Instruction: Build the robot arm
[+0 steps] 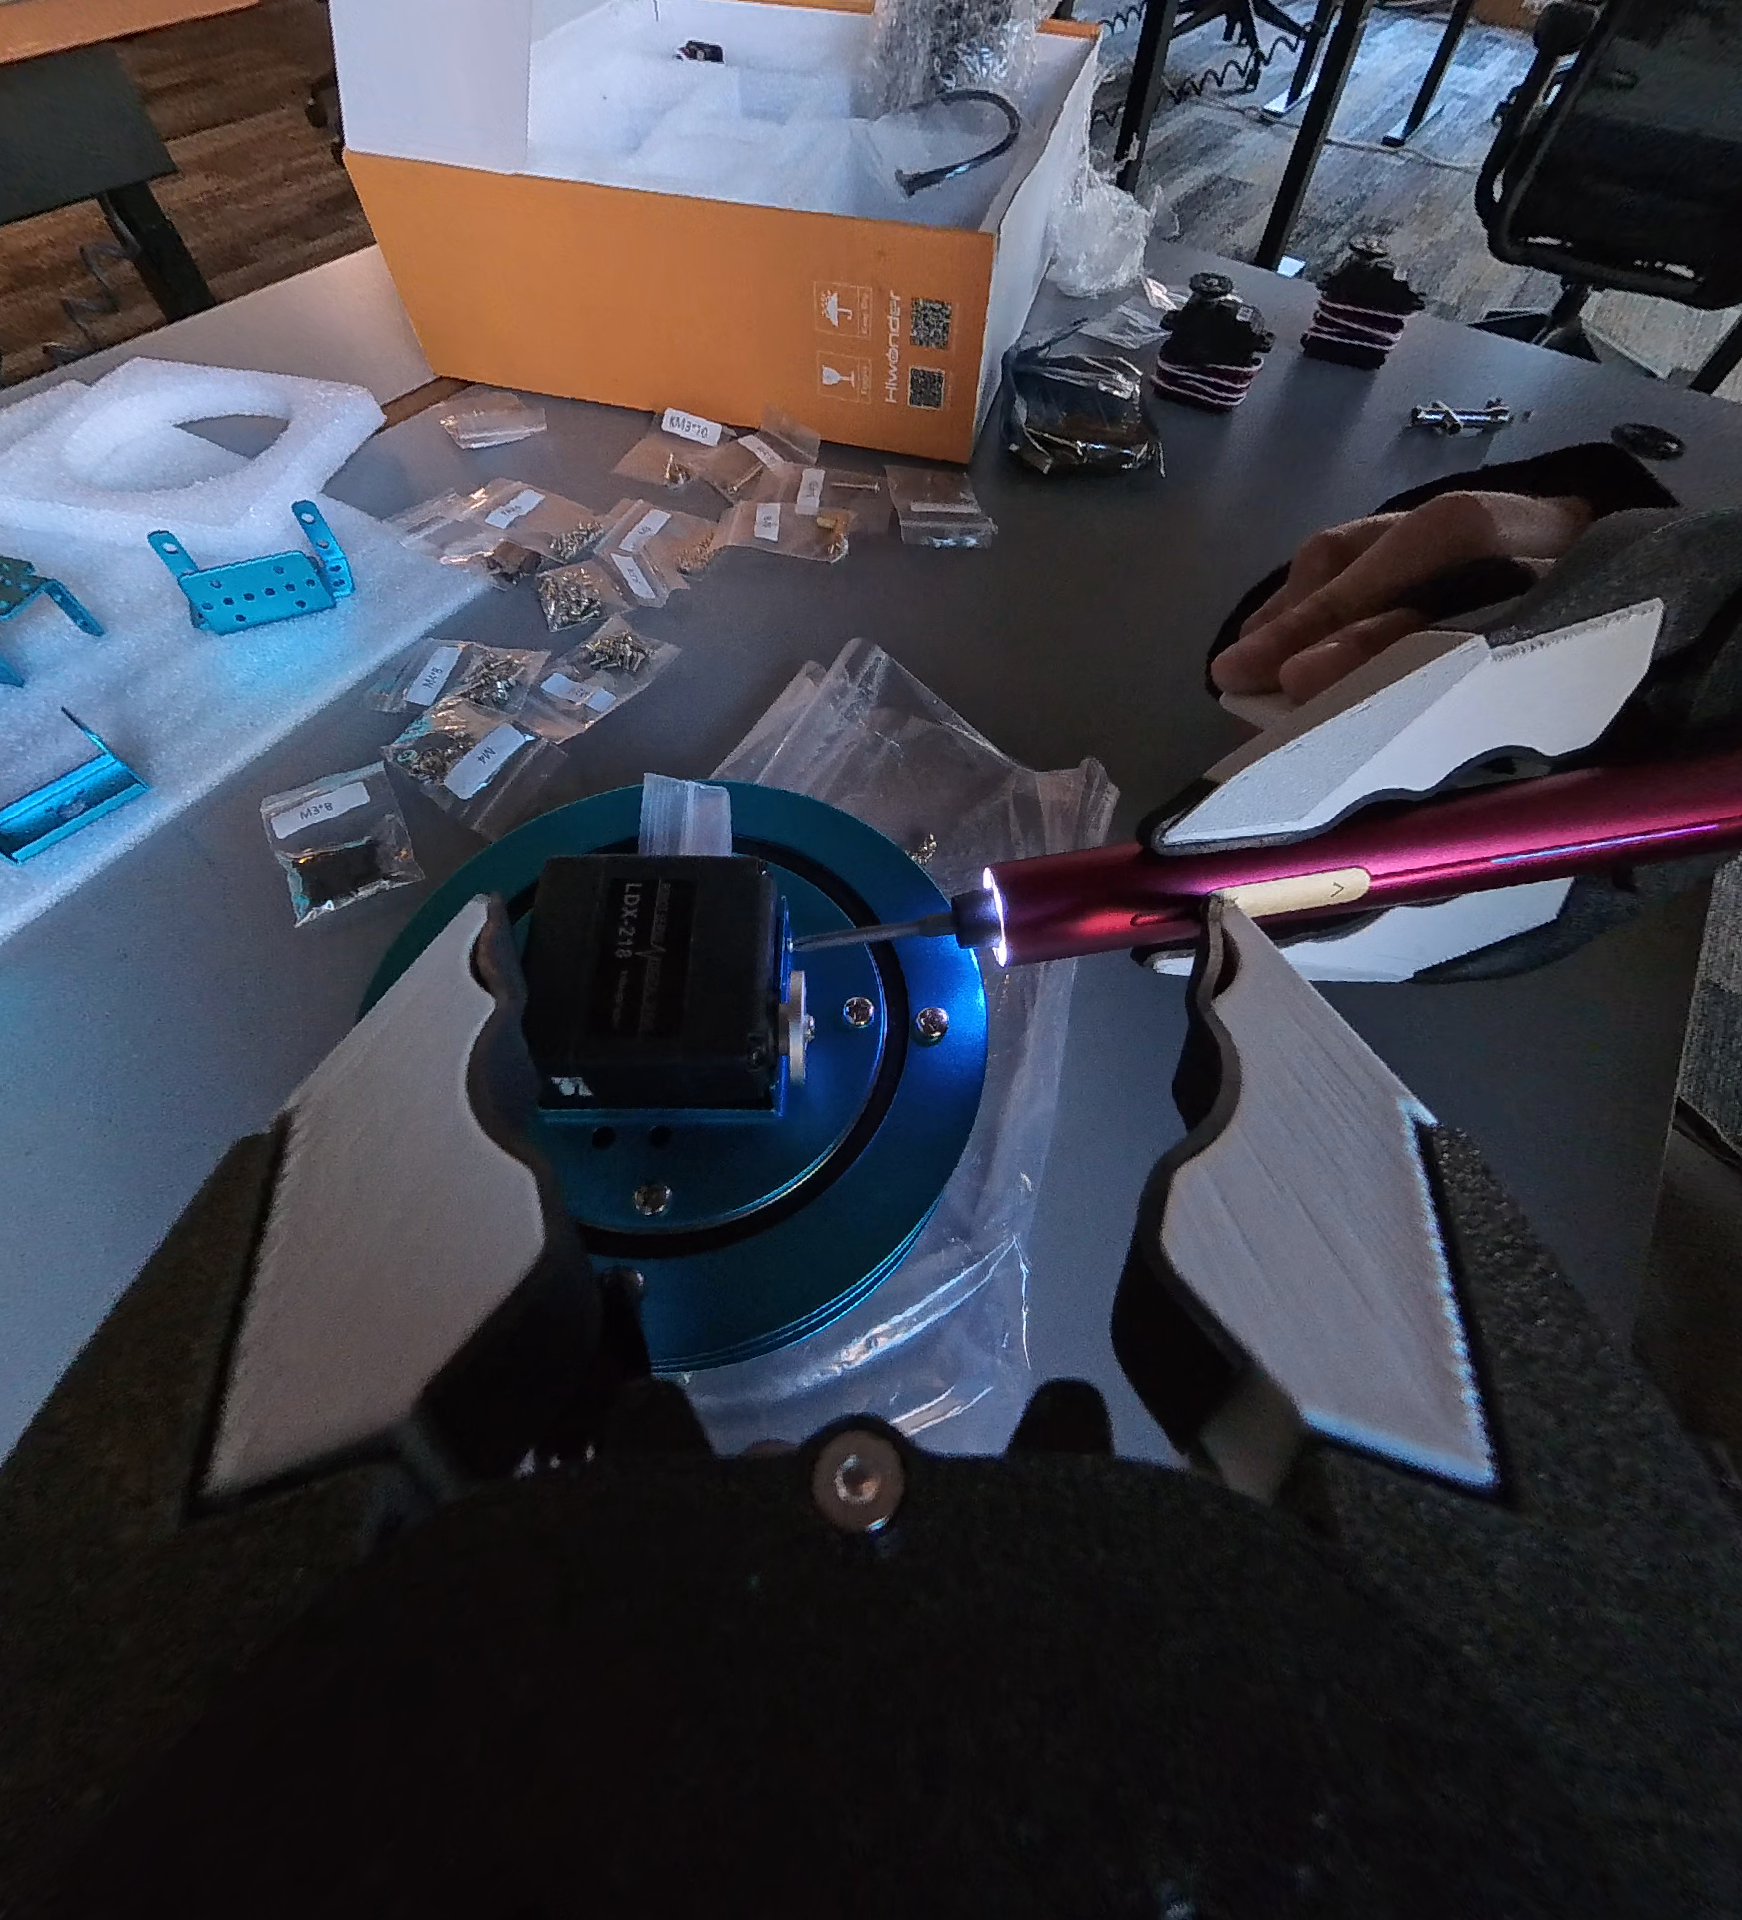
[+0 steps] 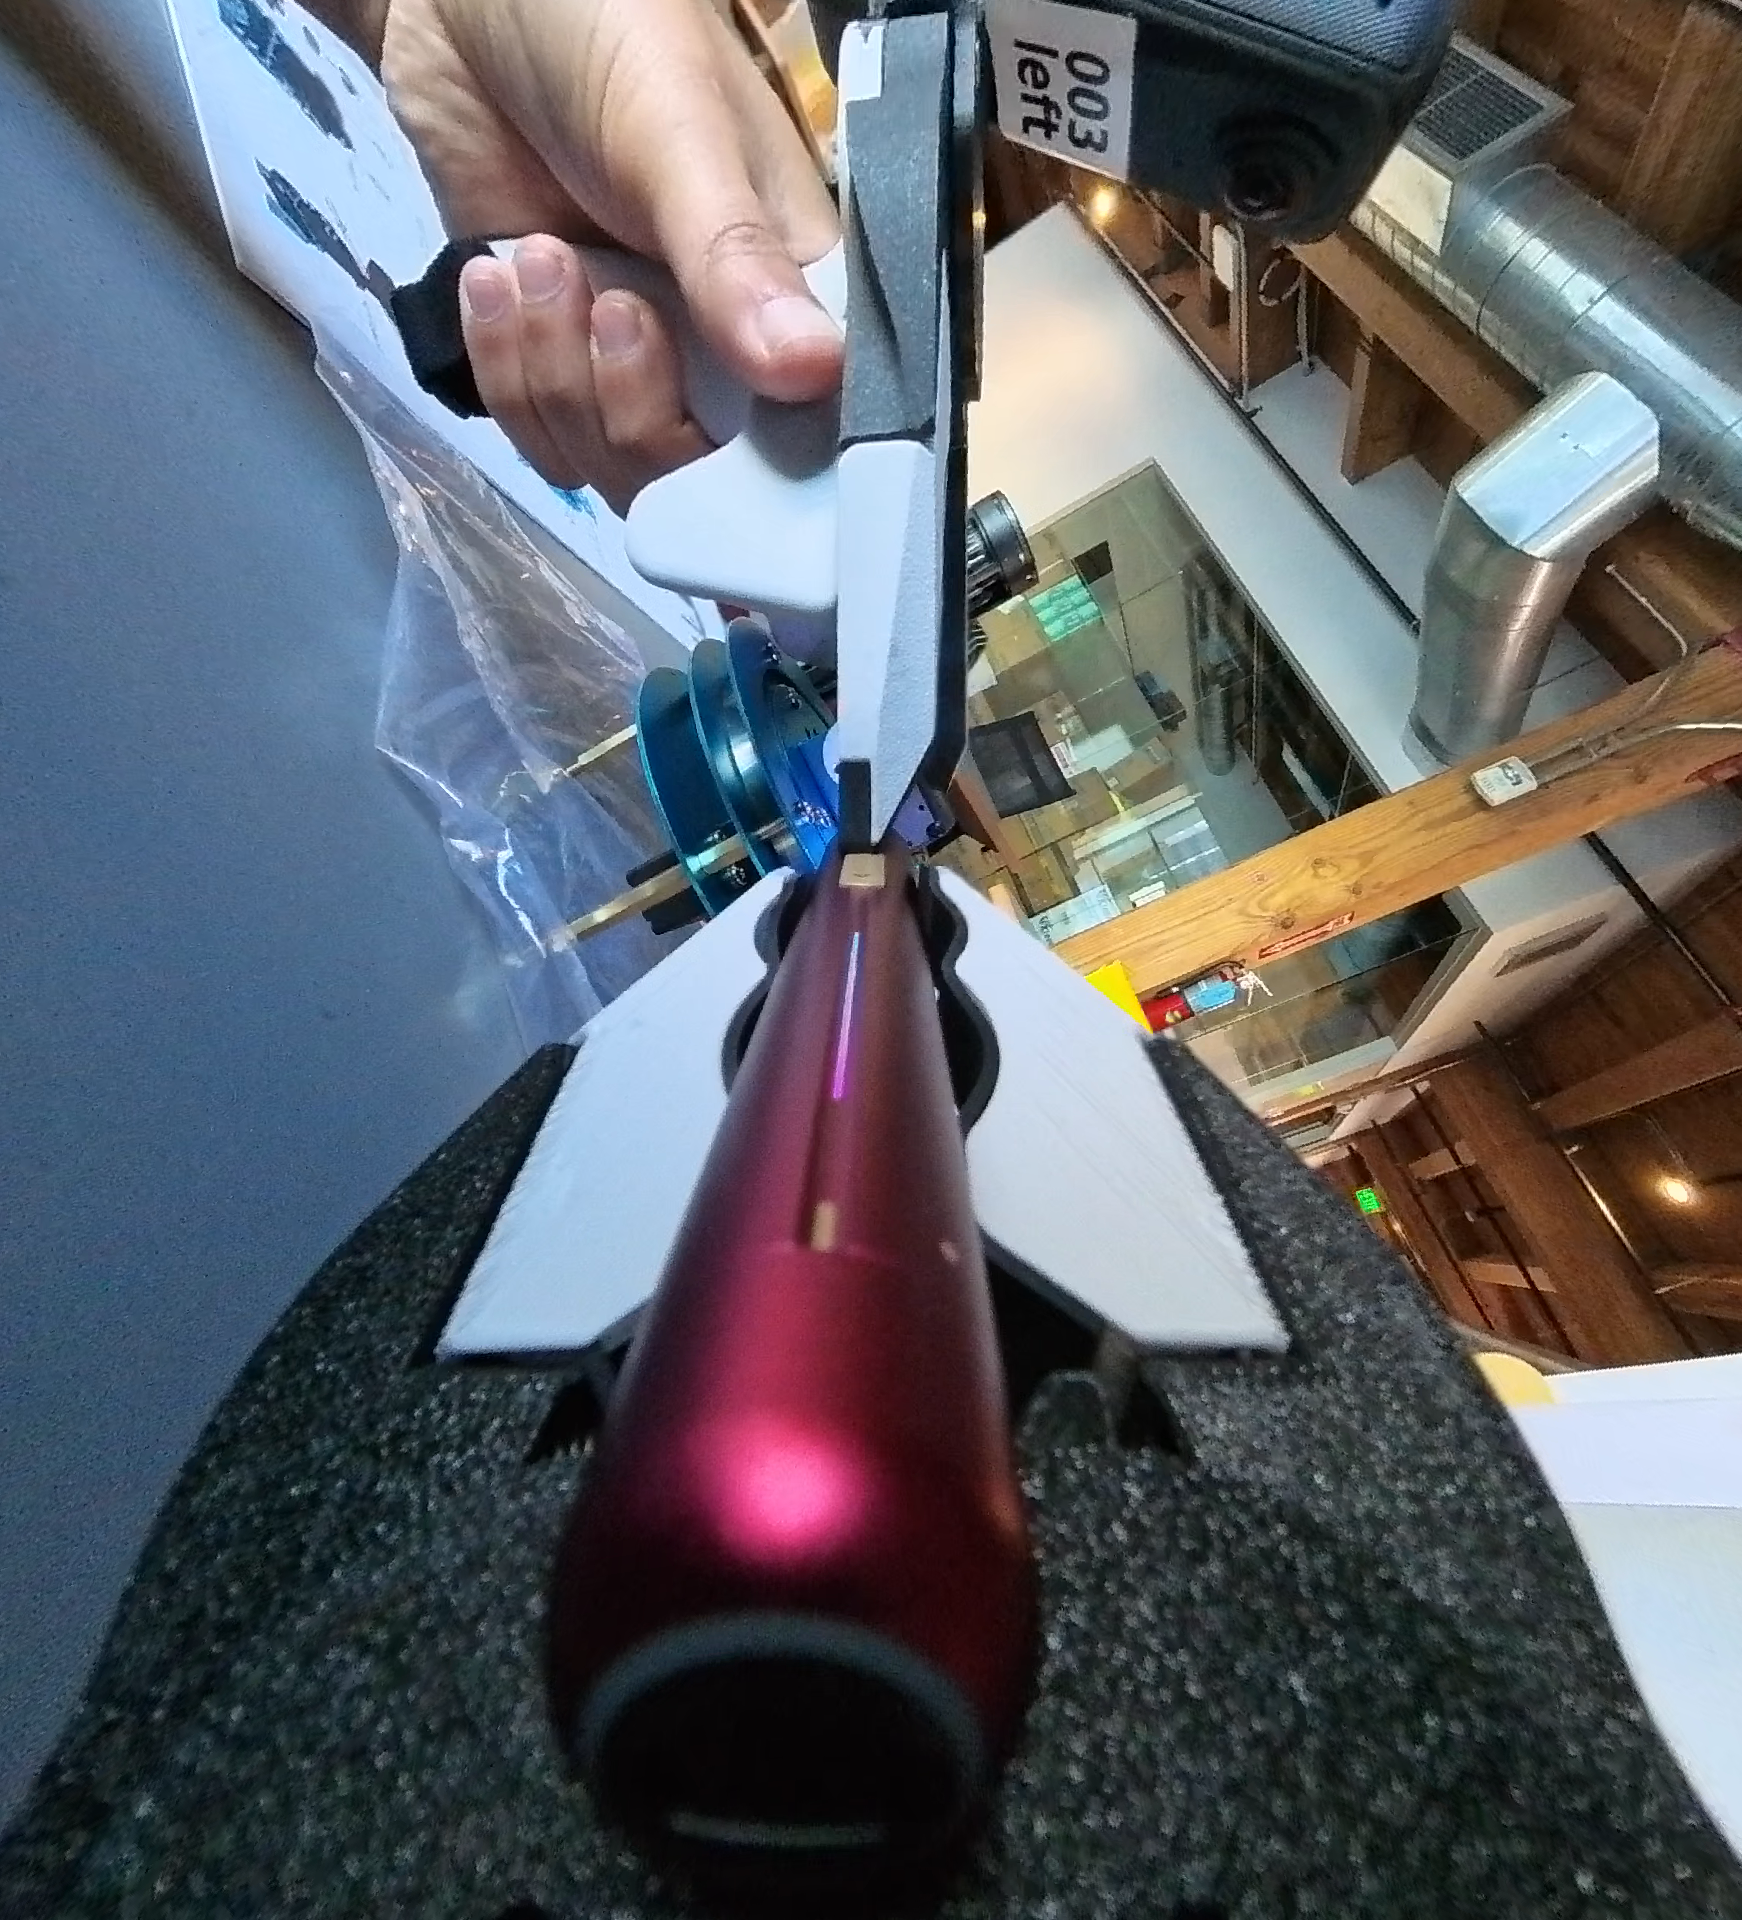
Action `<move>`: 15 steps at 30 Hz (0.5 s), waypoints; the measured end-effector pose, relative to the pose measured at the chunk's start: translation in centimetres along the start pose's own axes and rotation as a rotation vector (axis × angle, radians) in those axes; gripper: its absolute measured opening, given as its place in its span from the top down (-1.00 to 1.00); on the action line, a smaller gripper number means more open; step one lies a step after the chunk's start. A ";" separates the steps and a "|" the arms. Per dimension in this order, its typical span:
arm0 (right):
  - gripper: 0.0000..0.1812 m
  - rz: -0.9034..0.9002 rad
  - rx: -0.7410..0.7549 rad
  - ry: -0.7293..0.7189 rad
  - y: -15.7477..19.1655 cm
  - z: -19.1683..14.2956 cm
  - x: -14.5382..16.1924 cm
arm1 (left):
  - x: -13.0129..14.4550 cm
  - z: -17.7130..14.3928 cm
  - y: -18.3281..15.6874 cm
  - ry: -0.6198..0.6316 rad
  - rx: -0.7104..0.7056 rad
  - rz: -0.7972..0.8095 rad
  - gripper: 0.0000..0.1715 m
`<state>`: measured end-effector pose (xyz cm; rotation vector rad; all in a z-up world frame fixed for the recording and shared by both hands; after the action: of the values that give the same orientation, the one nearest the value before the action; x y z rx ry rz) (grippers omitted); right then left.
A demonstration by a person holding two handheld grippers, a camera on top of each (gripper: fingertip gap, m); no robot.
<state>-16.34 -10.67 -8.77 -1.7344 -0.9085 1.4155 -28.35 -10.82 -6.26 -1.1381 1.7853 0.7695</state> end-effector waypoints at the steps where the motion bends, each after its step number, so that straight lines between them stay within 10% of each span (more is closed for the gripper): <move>1: 0.73 -0.004 0.003 0.003 0.0 0.0 0.0 | 0.0 0.0 0.0 0.002 0.000 0.001 -0.47; 15: 0.77 -0.029 0.008 0.024 0.1 0.0 0.0 | -0.1 0.0 -0.1 0.048 -0.004 0.019 -0.46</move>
<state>-16.37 -10.76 -8.85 -1.7222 -0.9101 1.3747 -28.27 -10.80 -6.20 -1.1528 1.8377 0.7635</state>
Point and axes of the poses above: each gripper's, where its closed fingertips meet, z out along the fingers, x out of its underside, y = z × x across the jaws, the point moved 6 cm from there along -z, back along the fingers, and after that the axes turned 10 degrees about -x, right-handed, at the moved point
